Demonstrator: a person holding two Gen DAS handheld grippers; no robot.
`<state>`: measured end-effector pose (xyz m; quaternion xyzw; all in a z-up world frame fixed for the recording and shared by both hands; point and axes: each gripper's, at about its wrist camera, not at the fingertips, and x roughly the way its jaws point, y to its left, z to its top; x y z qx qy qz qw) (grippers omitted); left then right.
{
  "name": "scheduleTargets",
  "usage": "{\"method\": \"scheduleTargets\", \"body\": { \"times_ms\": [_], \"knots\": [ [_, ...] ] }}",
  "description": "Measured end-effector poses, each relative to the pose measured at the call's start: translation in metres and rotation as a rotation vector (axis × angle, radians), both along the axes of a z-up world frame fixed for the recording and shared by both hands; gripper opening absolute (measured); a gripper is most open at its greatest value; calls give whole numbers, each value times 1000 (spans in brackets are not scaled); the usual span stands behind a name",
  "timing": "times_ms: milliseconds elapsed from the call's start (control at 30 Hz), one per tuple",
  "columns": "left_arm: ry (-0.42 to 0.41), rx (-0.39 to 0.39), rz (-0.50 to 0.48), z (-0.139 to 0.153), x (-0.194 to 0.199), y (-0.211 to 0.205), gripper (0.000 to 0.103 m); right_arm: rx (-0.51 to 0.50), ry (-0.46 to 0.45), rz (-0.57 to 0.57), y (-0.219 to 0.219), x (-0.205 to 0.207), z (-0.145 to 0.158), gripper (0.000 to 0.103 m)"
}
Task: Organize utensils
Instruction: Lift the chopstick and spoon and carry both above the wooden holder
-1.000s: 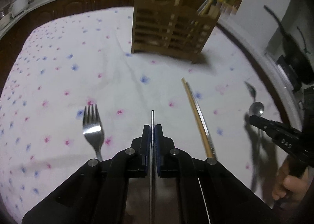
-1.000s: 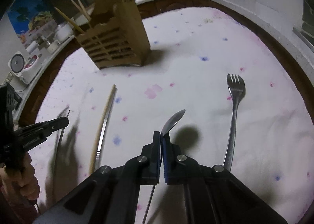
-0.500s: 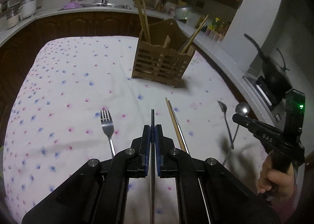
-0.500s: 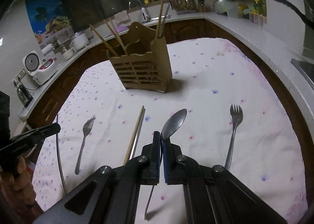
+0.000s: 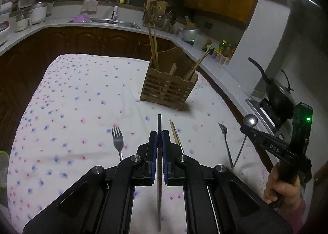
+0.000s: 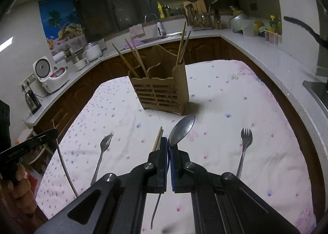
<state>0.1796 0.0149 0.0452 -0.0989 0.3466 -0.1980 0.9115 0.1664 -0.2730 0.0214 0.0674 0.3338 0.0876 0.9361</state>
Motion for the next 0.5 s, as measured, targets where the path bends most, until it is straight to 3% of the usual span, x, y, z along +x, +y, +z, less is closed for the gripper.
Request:
{"method": "scheduleTargets", "body": {
  "times_ms": [500],
  "knots": [
    [-63, -39, 34, 18, 7, 6, 4, 10, -79, -25, -6, 9, 16, 2]
  ]
}}
